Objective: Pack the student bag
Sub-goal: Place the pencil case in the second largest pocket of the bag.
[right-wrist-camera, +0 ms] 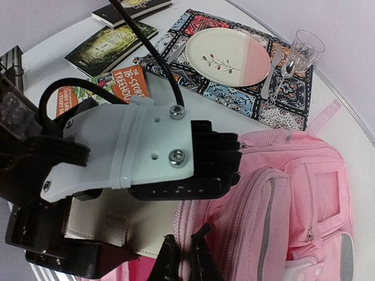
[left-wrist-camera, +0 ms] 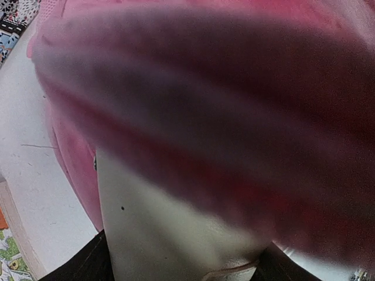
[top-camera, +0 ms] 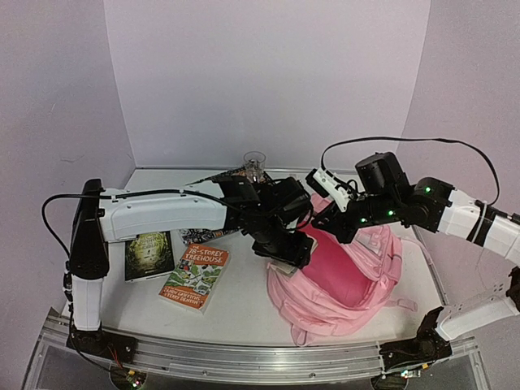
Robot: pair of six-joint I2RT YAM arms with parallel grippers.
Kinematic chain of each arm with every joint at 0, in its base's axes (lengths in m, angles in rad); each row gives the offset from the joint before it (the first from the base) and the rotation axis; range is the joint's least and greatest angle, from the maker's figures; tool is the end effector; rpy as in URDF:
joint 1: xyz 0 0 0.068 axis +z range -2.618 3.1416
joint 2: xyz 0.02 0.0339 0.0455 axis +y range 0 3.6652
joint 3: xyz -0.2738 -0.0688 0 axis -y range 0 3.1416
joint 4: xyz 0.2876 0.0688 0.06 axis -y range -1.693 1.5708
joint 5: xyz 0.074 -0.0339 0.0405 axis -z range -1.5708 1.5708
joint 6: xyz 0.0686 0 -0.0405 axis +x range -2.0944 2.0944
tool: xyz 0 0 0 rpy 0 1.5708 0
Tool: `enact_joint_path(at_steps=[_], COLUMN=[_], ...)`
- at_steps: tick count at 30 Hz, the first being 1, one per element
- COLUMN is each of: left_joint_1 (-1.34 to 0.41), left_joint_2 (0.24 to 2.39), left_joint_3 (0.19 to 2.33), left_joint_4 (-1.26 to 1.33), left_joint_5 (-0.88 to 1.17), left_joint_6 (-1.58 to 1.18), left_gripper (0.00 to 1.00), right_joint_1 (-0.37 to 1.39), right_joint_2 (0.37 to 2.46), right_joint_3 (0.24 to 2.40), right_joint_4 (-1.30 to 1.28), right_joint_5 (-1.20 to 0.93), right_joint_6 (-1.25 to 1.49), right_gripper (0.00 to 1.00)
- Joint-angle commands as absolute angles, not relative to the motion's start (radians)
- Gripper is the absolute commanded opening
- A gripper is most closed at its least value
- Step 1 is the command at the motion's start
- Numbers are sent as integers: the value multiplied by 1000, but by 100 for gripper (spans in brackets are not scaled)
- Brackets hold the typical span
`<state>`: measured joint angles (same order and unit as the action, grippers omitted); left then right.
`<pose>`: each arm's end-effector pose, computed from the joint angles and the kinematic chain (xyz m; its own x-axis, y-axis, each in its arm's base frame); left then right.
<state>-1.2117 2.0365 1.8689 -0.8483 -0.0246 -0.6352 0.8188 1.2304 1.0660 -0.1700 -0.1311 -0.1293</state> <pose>0.1814 -0.4784 0.2481 -0.7931 0.4249 -0.4365 0.5725 0.7647 -0.2958 0.2368 0.2663 0.3371 -0.1181 -0.3134 -0.9423 -0.8306 0.5512 -0.0793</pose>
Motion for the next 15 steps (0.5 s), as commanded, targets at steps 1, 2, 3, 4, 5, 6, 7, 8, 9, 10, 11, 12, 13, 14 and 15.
enact_joint_path(at_steps=[1,2,3,4,5,6,7,8,9,10,11,12,13,14,15], left_joint_1=[-1211,-1212,-1212,-1212,-1212,-1212,-1212,-1211,-1211,-1212,-1211,-1211,-1210,-1209,-1207], left_joint_2=[2073,2080,2089,2096,2101,2105,2105,2104,2100,2093,2083,2071,2053,2029,2009], left_joint_3=[1945,1966,1977,1985,1989,1986,1982,1972,1961,1950,1939,1927,1907,1891,1868], left_joint_4=[-807,-803,-800,-797,-792,-786,-781,-773,-765,-757,-752,-747,-740,-735,-730], left_joint_5=[-85,-91,-98,-108,-117,-127,-138,-152,-164,-174,-182,-190,-197,-202,-202], left_joint_6=[-577,-572,-571,-571,-572,-574,-582,-589,-597,-608,-619,-631,-651,-664,-681], left_gripper=[78,80,82,84,85,86,88,89,91,93,94,95,95,95,95], right_joint_1=[821,820,822,821,822,820,821,821,820,820,820,820,822,821,821], right_joint_2=[1201,1200,1201,1201,1200,1200,1200,1200,1201,1203,1206,1208,1209,1210,1210], right_joint_3=[1112,1108,1105,1102,1100,1096,1093,1089,1085,1082,1079,1077,1075,1072,1069], right_joint_4=[50,56,58,59,60,62,65,68,71,74,75,75,75,76,76], right_joint_5=[-200,-201,-197,-193,-189,-186,-183,-179,-177,-177,-173,-169,-165,-158,-147], right_joint_6=[-62,-56,-52,-49,-45,-44,-41,-39,-36,-34,-30,-26,-23,-19,-14], right_gripper=[0,0,0,0,0,0,0,0,0,0,0,0,0,0,0])
